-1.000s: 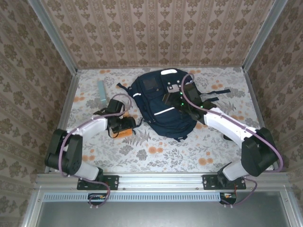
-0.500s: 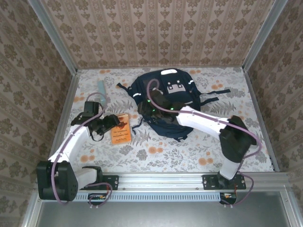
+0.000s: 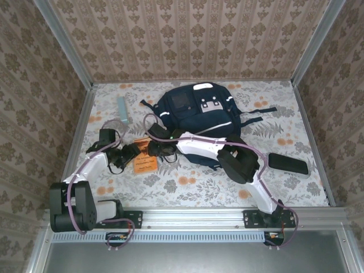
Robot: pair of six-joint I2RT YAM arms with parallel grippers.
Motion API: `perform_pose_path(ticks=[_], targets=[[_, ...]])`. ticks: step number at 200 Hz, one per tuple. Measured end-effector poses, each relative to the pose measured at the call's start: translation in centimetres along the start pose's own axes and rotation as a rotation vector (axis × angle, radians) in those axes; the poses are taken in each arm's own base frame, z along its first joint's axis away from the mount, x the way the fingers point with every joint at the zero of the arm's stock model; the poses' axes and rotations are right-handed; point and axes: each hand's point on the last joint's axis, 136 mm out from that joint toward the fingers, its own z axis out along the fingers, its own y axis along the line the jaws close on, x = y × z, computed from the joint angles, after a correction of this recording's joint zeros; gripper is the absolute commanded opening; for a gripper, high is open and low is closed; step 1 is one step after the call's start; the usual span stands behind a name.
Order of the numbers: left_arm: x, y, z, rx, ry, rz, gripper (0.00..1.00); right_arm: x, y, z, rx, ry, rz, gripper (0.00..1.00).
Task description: Pack the student bag
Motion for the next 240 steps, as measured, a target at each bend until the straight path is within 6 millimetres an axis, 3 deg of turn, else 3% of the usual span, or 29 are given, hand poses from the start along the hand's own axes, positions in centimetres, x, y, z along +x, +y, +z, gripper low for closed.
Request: perform_pose_path(ticks=[71,156,201,240], targets=[[0.9,0.9,1.6,-0.019,0.074,-0.024,0.66,-0.3,-1.0,1.5,-0.009,0.043,0.003,0.32],[2.1,-0.7,1.7,0.084,0.154,-0.036,0.71,-0.9,-1.2,1.9,-0.074,0.076,0.046,0.23],[2.3,-2.1,2.0,0.166,0.196,-0.067,0.72,-1.8,-1.8,2.2,-0.158,0.112,0.098,0.27],[2.1,-3.1,2.0,0.217,0.199,-0.088,0.69,-2.5,-2.0,2.4,-0.216,0.134,0.123,0.25]])
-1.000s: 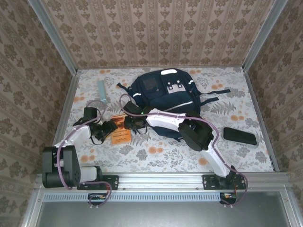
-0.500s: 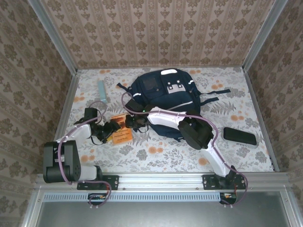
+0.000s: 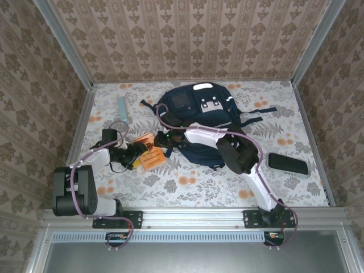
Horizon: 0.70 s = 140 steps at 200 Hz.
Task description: Pack the student bag
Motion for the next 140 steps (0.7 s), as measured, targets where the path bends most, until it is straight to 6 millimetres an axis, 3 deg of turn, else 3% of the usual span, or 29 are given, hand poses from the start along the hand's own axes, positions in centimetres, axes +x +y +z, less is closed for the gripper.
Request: perform_pose_path(ticks=[81,140], targets=[[-1.1,1.1,-1.0,-0.067,-0.081,-0.018,0.75,-0.4,-0.6,-0.1,-0.014,-0.004,0.065,0.12],[-0.9,1.4,0.4,-0.038,-0.016,-0.042,0.7,-0.4,-0.7,-0.1,-0.026,-0.003,0.068,0.11]])
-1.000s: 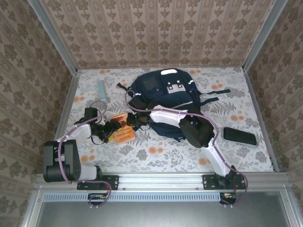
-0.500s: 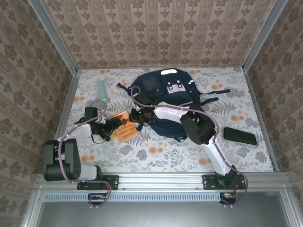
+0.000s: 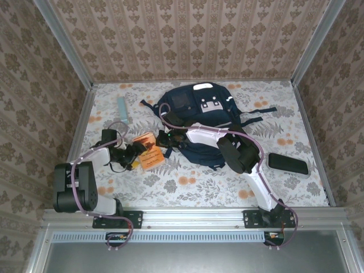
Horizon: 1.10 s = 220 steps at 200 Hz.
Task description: Pack the student bag
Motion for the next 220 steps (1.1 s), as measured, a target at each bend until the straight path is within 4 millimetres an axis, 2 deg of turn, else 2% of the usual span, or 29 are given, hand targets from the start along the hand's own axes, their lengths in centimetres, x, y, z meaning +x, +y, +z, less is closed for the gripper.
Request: perform_pose_path(ticks=[48,87,100,114,138,156,183,201,220], targets=[[0.0,-0.8,0.5,0.06,0.03,0.004,0.65,0.0,-0.2,0.0,-0.033,0.011,0.02,0.11],[-0.1,-2.8,0.5,0.136,0.033,0.047,0.59,0.0,-0.1,0.0,-0.074,0.024,0.026,0.14],[0.0,-3.2,0.4,0.147,0.031,0.057,0.53,0.0,-0.1,0.0,-0.083,0.024,0.025,0.16],[0.0,-3.4,0.4,0.149,0.029,0.058,0.39,-0.1,-0.1,-0.1,-0.088,0.021,0.023,0.21],[-0.1,-2.8,0.3,0.118,0.017,0.046,0.23,0.0,-0.2,-0.3,-0.084,0.018,0.016,0.3],[-0.4,-2.6,-0.2,0.105,-0.004,0.047,0.19,0.3,-0.4,-0.9,-0.069,0.022,0.008,0.41],[-1.1,-2.9,-1.7,0.095,-0.075,0.064,0.18,0.4,0.1,-3.8,-0.062,-0.001,-0.012,0.6],[-1.6,-3.9,-3.3,0.1,-0.141,0.1,0.17,-0.3,1.1,-7.3,-0.091,-0.062,-0.022,0.71],[-2.3,-5.9,-5.3,0.133,-0.217,0.154,0.16,-1.6,2.2,-11.3,-0.154,-0.155,-0.013,0.79]])
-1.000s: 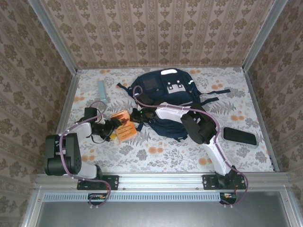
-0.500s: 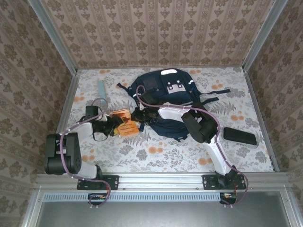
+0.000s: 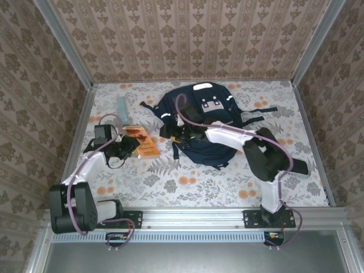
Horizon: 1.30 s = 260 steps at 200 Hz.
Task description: Pack the student bag
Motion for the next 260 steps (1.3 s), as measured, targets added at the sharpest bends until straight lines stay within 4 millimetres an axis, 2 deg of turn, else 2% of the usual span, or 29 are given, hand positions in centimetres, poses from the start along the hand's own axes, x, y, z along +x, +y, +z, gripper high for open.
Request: perform_pose_path(ticks=[19,31,83,113,132,149,172,233,260], targets=[[-1.4,-2.5,-1.5,0.059,-0.075,0.048,0.16,-1.3,1.1,-2.8,-0.069,-0.085,0.019,0.84],[-2.2,-4.1,-2.2,0.1,-0.118,0.07,0.16,-1.8,1.2,-3.9,-0.106,-0.125,0.038,0.86],[-3.6,-12.3,-3.5,0.302,-0.219,0.139,0.17,-1.8,1.5,-4.5,-0.258,-0.194,0.173,0.91],[-3.9,-17.8,-5.1,0.41,-0.299,0.216,0.17,-3.6,4.4,-5.9,-0.413,-0.253,0.23,0.92],[-4.2,-20.2,-6.0,0.466,-0.346,0.233,0.17,-4.5,6.1,-6.7,-0.495,-0.278,0.251,0.92],[-4.6,-21.2,-6.3,0.493,-0.373,0.216,0.17,-5.3,7.3,-7.3,-0.552,-0.294,0.263,0.92],[-4.9,-21.4,-5.7,0.499,-0.377,0.172,0.17,-5.8,8.6,-7.6,-0.616,-0.303,0.272,0.91],[-5.2,-21.8,-5.6,0.517,-0.392,0.099,0.16,-6.4,9.6,-6.6,-0.689,-0.288,0.319,0.88],[-5.1,-21.7,-5.2,0.523,-0.383,0.065,0.16,-6.9,10.1,-6.6,-0.712,-0.29,0.327,0.83]])
